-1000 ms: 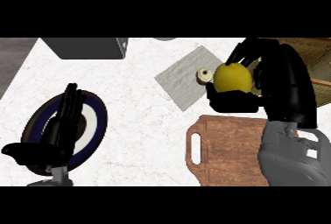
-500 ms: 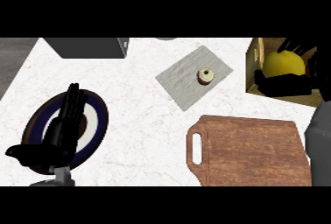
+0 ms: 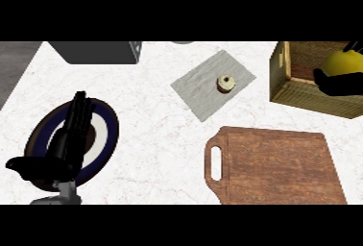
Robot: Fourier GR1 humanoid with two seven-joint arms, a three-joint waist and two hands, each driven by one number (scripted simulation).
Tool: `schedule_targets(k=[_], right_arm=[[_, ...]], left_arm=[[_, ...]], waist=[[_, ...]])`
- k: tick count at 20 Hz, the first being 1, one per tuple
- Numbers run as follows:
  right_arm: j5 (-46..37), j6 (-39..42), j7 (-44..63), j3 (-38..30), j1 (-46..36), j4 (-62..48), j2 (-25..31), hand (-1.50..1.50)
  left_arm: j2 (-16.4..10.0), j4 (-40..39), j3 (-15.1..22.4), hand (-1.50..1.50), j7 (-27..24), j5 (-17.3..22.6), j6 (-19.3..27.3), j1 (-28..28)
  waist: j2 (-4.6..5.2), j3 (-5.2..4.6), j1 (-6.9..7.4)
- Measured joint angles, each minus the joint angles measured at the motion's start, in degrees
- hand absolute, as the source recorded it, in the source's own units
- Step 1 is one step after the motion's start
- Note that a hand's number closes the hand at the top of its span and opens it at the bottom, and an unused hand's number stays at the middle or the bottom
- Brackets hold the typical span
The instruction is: Pick the lemon from the cutting board and place it in the basket
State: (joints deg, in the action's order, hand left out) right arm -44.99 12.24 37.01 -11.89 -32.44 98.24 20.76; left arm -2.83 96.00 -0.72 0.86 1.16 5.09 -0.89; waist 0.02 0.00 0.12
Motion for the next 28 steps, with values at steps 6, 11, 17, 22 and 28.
schedule_targets(k=[6,11,17,22,28], right_arm=[[-0.3,-2.25,-7.02,-2.03,0.47,-8.91,3.53,1.5],[-1.35,-5.26,-12.83,-2.2,0.96,-16.51,4.89,1.5],[-0.71,-8.49,-17.95,-3.48,0.62,-23.79,5.55,1.5],[0.5,-11.42,-22.79,-5.45,-0.53,-31.04,7.03,1.5],[1.32,-15.99,-26.06,-7.69,-2.24,-39.92,7.96,1.5]], left_arm=[[-0.03,0.52,-0.1,0.0,1.26,0.23,-0.17,-0.56],[0.77,1.68,1.13,0.0,1.09,-0.64,0.17,0.76],[1.3,1.02,1.51,0.0,1.55,-1.75,1.51,-0.65],[0.64,-0.04,0.42,0.0,0.31,-0.74,0.29,-0.53],[0.97,-0.76,0.84,0.0,0.0,-1.35,0.42,-0.77]], waist=[[0.02,0.01,0.14],[0.03,0.01,0.23],[0.03,0.0,0.18],[0.05,0.02,0.21],[0.08,0.01,0.3]])
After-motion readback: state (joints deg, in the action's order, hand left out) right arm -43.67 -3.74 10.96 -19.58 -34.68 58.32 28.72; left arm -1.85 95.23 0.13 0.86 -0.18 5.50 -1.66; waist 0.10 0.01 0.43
